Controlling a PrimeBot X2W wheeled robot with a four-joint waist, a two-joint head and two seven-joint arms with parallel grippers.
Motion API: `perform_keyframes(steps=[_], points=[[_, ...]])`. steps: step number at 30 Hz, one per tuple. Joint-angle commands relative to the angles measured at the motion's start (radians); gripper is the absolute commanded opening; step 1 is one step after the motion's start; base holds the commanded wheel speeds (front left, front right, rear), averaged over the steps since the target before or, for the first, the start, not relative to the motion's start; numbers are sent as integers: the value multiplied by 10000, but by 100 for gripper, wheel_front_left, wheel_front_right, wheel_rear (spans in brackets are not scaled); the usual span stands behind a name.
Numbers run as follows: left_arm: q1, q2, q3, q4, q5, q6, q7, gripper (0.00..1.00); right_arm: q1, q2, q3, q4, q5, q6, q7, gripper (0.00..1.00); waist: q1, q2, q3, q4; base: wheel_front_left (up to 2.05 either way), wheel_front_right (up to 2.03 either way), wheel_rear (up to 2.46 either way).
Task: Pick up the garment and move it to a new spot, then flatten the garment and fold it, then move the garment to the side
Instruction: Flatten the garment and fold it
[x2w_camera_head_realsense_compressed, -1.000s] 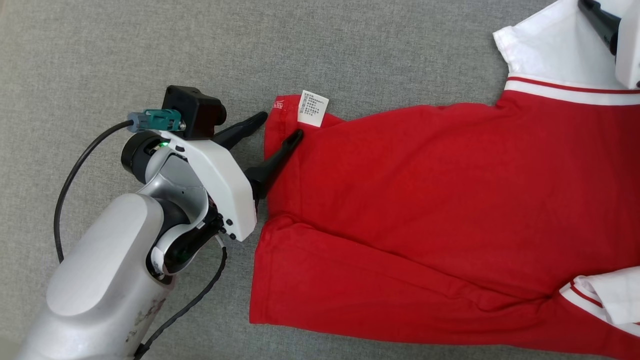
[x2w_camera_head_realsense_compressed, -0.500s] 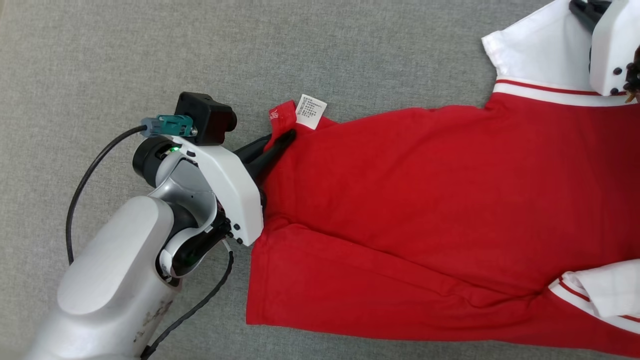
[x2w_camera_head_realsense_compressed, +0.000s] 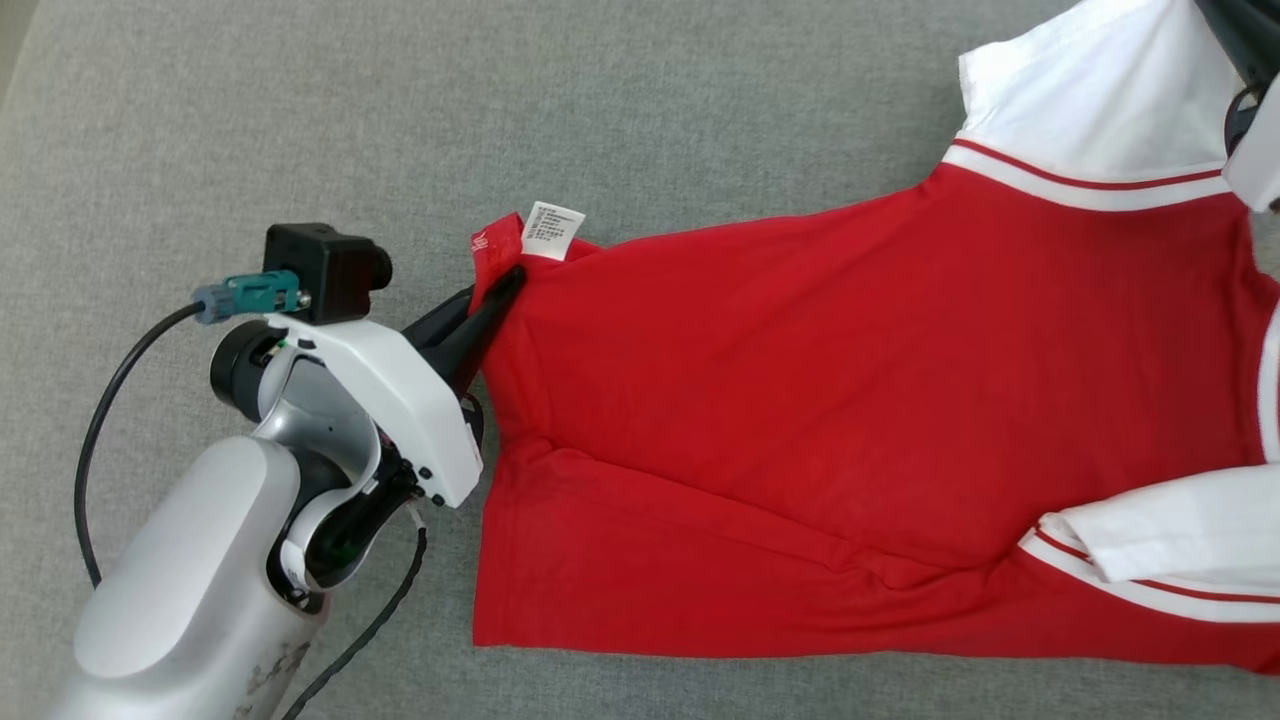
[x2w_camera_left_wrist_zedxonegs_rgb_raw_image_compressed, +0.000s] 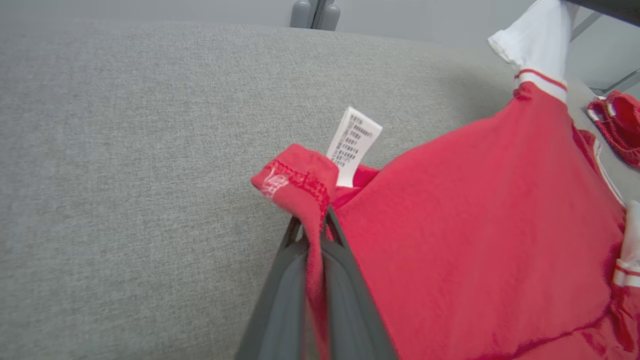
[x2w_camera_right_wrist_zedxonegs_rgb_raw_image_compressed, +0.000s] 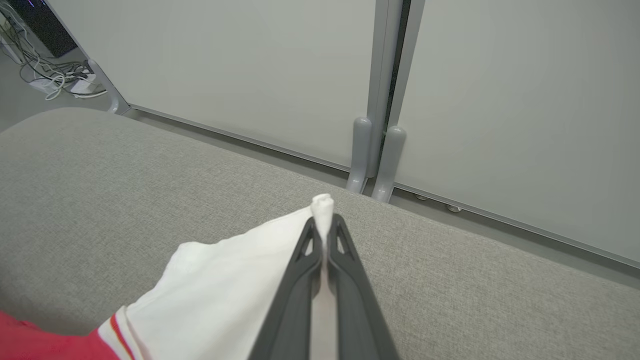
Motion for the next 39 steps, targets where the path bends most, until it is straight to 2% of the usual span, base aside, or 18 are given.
perform_keyframes(steps=[1, 8, 14, 19, 29, 36, 39], points=[[148, 48, 107, -35, -44, 91, -100, 0, 341, -129, -98, -224, 147, -4, -206, 0, 0, 0, -252, -184, 0, 0, 0], [1153, 218, 433, -416, -201, 496, -630, 0, 2791, -288, -660, -2175, 606, -4, -1092, 0, 0, 0, -995, -672, 0, 0, 0], [2775, 199, 692, -1134, -533, 992, -1167, 0, 5738, 259, -1313, -3715, 637, -4, -1562, 0, 0, 0, -1706, -1047, 0, 0, 0], [3974, 61, 839, -1493, -897, 1261, -1574, 0, 7535, 968, -1697, -4317, 300, -2, -1589, 0, 0, 0, -1902, -1310, 0, 0, 0], [4647, -10, 914, -1481, -1052, 1359, -1907, 0, 8176, 1626, -1786, -4142, -104, -2, -1723, 0, 0, 0, -2064, -1457, 0, 0, 0], [4878, 7, 957, -1650, -1147, 1436, -1928, 0, 8332, 1711, -1869, -4299, -179, -2, -1637, 0, 0, 0, -2250, -1452, 0, 0, 0], [4997, -15, 900, -1629, -1128, 1420, -1968, 8, 8421, 1750, -1921, -4364, -160, -2, -1602, 0, 0, 0, -2291, -1472, 0, 0, 0]])
